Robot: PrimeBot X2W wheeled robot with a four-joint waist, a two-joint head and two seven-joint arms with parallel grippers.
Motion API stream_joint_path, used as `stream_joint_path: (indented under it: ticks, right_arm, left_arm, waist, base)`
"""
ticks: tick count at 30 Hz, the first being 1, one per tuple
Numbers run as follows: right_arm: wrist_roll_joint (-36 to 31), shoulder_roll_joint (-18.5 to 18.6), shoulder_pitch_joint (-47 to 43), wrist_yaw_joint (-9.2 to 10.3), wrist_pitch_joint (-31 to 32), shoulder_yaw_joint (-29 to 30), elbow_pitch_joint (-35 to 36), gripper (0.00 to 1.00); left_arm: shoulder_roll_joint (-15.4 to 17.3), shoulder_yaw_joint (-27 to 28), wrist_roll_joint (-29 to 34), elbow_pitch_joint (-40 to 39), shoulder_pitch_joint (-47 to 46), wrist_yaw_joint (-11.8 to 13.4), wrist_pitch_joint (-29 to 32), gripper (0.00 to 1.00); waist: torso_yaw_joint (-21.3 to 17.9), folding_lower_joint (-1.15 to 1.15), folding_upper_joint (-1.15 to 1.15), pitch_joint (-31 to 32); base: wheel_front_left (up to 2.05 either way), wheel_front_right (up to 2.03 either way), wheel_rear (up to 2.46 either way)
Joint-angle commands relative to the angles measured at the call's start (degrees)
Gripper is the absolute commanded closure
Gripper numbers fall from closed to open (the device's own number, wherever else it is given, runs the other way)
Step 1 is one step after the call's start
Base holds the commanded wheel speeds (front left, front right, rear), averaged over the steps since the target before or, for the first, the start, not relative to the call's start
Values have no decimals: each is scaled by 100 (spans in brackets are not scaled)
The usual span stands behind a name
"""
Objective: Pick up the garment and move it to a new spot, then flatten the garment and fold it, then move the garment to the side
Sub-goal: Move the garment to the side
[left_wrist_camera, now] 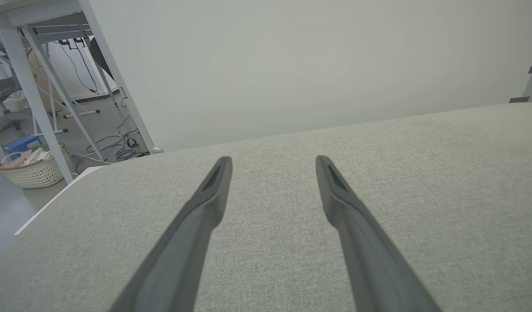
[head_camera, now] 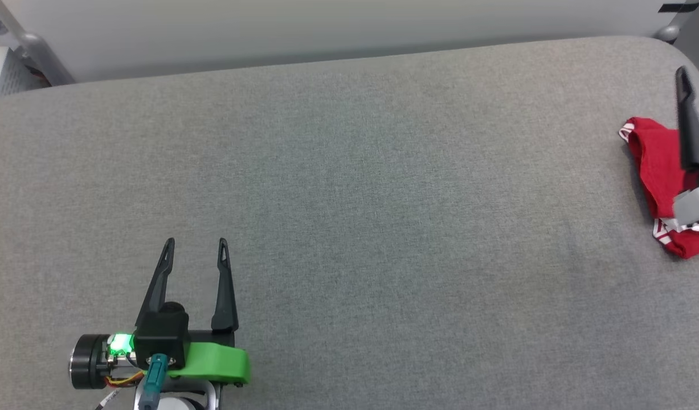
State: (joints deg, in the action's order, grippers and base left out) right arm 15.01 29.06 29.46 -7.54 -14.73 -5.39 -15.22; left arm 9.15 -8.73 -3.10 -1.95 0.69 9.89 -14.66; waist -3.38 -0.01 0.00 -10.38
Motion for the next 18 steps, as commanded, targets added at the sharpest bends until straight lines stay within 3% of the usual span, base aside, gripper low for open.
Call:
stream_joint_path:
  ticks: [1,7,18]
  right_arm:
    - [-154,-212,-268,5,-26,94,255,0]
    - [-634,-908,-1252,5,-26,309,1084,0]
    - [-686,-1956,-2762,5,-27,658,1611,0]
  left_arm:
    - [-19,38,-36,42,69,-41,-34,0]
    - [-88,157,-40,137,186,-116,-34,0]
    - [-202,296,-32,264,342,-324,-34,0]
  waist:
    - [138,1,0,268]
    - [289,1,0,486]
    - [578,1,0,770]
  base:
    - [0,0,0]
    - [0,0,0]
    - [0,0,0]
